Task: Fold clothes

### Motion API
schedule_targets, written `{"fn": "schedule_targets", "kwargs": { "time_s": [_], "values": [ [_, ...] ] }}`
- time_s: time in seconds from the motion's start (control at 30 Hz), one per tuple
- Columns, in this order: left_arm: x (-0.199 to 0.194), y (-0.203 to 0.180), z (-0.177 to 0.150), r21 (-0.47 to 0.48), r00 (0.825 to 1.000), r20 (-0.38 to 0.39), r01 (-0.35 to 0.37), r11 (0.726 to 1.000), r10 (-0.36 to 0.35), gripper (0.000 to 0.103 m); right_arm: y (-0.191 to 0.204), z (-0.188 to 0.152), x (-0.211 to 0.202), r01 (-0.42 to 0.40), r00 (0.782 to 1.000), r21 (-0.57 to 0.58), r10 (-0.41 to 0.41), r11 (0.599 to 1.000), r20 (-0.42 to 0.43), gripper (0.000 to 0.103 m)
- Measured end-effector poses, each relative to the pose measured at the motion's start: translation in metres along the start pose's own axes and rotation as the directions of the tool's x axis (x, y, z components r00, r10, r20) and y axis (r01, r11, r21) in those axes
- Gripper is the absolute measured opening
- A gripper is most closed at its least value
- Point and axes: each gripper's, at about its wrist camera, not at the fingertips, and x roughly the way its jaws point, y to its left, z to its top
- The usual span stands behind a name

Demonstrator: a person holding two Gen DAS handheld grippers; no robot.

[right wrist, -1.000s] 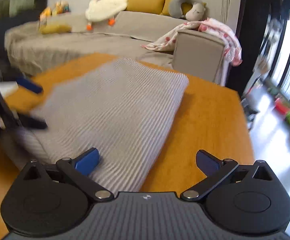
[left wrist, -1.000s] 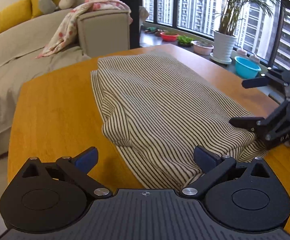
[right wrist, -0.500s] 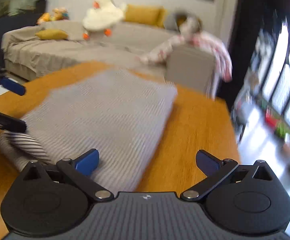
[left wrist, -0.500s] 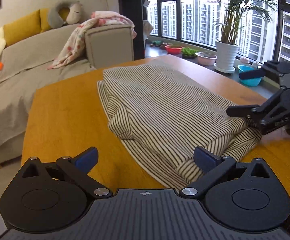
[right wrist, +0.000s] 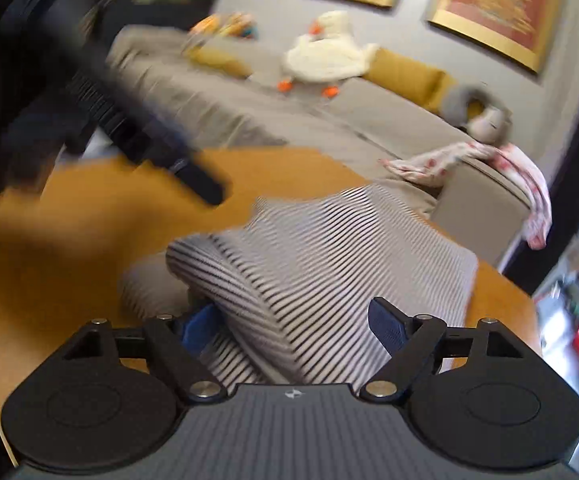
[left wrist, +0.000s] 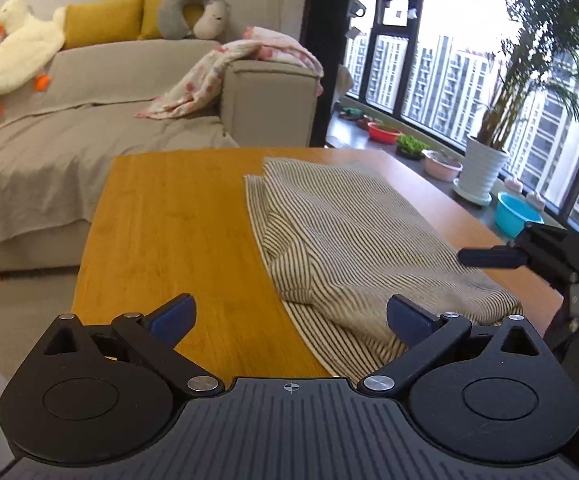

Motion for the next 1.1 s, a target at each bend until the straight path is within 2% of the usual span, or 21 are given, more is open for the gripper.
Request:
{"fn": "schedule_targets", "kwargs": {
  "time_s": [0.13,0.27,0.43,0.57,0.67,0.73,0.8,0.87,0.93,1.03,1.1],
  "values": [
    [0.002,0.007,0.001,-0.037,1.0,-0.008,-0.002,0.999,0.001,0.103,-0.025,0.005,-0.011,-0.045,0.999,0.111,0.044,0.993,0.011,0.082],
    [0.006,0.006,0.0,-0.049,1.0,-0.017,0.008,0.999,-0.009,0.103,-0.015,-0.011,-0.008,-0.174,0.98,0.084,0.181,0.981,-0.082,0.082],
    [0.012,-0.001,0.0,-0.027,0.999,-0.035,0.009,1.0,-0.01,0.103,0.0,-0.02,-0.018,-0.134,0.988,-0.027,0.131,0.991,-0.083,0.083],
    [0.012,-0.006,0.003,-0.021,0.999,-0.031,0.018,1.0,-0.019,0.103,0.015,-0.019,-0.015,-0.128,0.99,-0.13,0.118,0.983,-0.082,0.095],
    [0.007,-0.012,0.005,0.016,0.999,-0.026,0.031,0.999,-0.03,0.103,0.023,-0.019,-0.008,-0.118,0.991,-0.17,0.104,0.978,-0.089,0.095],
    [0.002,-0.016,0.005,0.053,0.999,-0.02,0.045,0.998,-0.044,0.103,0.014,-0.016,-0.004,-0.116,0.99,-0.097,0.106,0.989,-0.098,0.086],
    [-0.003,-0.02,0.005,0.093,0.997,-0.016,0.074,0.993,-0.073,0.103,-0.009,-0.013,0.001,-0.137,0.984,0.057,0.142,0.989,-0.105,0.082],
    [-0.007,-0.025,0.003,0.134,0.994,-0.016,0.108,0.985,-0.106,0.103,-0.034,-0.013,0.005,-0.159,0.978,0.213,0.184,0.964,-0.099,0.082],
    [-0.009,-0.03,0.0,0.182,0.991,-0.024,0.135,0.974,-0.133,0.103,-0.053,-0.015,0.01,-0.165,0.973,0.32,0.207,0.933,-0.1,0.082],
    [-0.007,-0.04,-0.007,0.26,0.987,-0.057,0.159,0.952,-0.149,0.103,-0.07,-0.022,0.015,-0.192,0.965,0.413,0.247,0.89,-0.084,0.082],
    [-0.005,-0.047,-0.013,0.309,0.985,-0.084,0.172,0.935,-0.153,0.103,-0.075,-0.024,0.017,-0.19,0.966,0.431,0.247,0.882,-0.08,0.082]
  ]
}}
